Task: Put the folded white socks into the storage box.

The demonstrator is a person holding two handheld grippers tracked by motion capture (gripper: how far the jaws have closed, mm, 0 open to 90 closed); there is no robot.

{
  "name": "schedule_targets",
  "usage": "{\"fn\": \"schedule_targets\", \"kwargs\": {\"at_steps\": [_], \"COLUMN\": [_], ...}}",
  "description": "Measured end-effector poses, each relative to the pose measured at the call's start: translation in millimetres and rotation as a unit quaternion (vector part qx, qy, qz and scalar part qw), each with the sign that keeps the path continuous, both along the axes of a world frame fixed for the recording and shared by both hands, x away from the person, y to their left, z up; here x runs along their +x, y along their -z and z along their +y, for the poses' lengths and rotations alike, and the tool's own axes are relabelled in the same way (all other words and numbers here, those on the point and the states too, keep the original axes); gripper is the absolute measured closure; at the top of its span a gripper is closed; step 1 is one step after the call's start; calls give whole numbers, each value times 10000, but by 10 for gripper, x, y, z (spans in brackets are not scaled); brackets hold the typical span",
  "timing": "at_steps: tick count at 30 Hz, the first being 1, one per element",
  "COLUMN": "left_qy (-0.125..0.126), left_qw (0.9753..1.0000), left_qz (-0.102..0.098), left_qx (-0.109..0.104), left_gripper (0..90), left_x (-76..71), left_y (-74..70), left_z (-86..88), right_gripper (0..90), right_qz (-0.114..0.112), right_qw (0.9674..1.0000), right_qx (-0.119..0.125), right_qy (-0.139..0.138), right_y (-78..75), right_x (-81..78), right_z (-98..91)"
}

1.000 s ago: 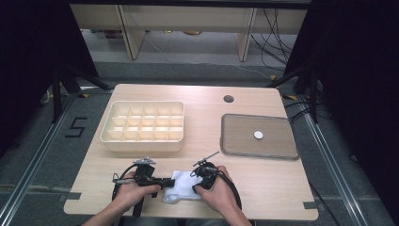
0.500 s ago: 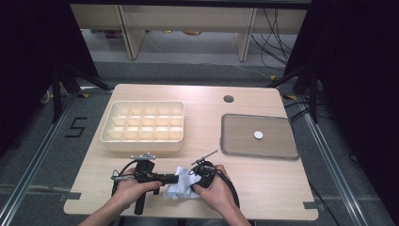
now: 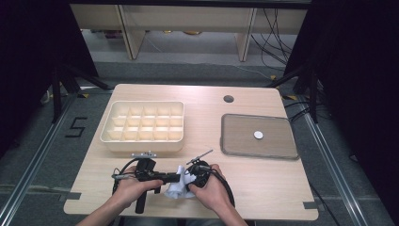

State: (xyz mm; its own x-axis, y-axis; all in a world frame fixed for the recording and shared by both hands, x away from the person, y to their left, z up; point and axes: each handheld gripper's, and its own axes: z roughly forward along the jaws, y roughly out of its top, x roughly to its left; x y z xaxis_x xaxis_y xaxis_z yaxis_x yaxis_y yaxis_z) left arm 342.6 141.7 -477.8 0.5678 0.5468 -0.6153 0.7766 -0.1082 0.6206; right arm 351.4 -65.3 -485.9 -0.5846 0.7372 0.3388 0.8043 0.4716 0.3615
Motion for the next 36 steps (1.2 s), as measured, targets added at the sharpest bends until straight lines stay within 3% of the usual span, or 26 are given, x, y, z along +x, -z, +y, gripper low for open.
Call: {"fn": "schedule_targets", "kwargs": {"at_steps": [1, 5, 9, 12, 13, 17, 22, 23, 25, 26, 28, 31, 36], "left_qy": [2, -19, -30, -34, -69, -18, -64, -72, -92, -100, -113, -91, -41], "left_qw": [10000, 10000, 10000, 10000, 9999, 9999, 9999, 9998, 9998, 9997, 9997, 9996, 9995], "left_qz": [10, 28, 63, 62, 47, 90, 95, 106, 142, 162, 178, 229, 277], "left_qx": [8, 45, 65, 57, 62, 71, 103, 119, 134, 139, 153, 148, 156], "left_gripper": [837, 836, 836, 836, 835, 834, 832, 831, 828, 827, 826, 822, 812], "left_x": [5, 27, 27, 28, 24, 32, 46, 50, 61, 67, 75, 93, 106], "left_y": [4, 13, 14, 16, 12, 17, 6, 8, 22, 30, 39, 43, 18], "left_z": [6, 39, 59, 65, 62, 63, 58, 60, 65, 70, 78, 81, 60], "right_gripper": [900, 869, 883, 889, 889, 889, 885, 884, 882, 882, 882, 882, 882], "right_qz": [78, -12, -342, -691, -664, -454, -345, -304, -356, -317, -301, -336, -328], "right_qw": [10000, 9998, 9985, 9964, 9961, 9945, 9960, 9962, 9970, 9957, 9966, 9964, 9974], "right_qx": [3, 209, 382, 193, 93, -212, -319, -236, -206, -351, -287, -384, -249], "right_qy": [38, -35, 208, 456, 572, 916, 763, 782, 660, 793, 709, 679, 593], "right_y": [-10, -71, -339, -451, -457, -331, -192, -176, -143, -143, -128, -104, -97], "right_x": [-9, -2, -33, -13, -15, 16, 16, 12, 15, 9, 1, -2, -3], "right_z": [6, -44, -182, -366, -399, -509, -490, -457, -423, -418, -395, -374, -347]}}
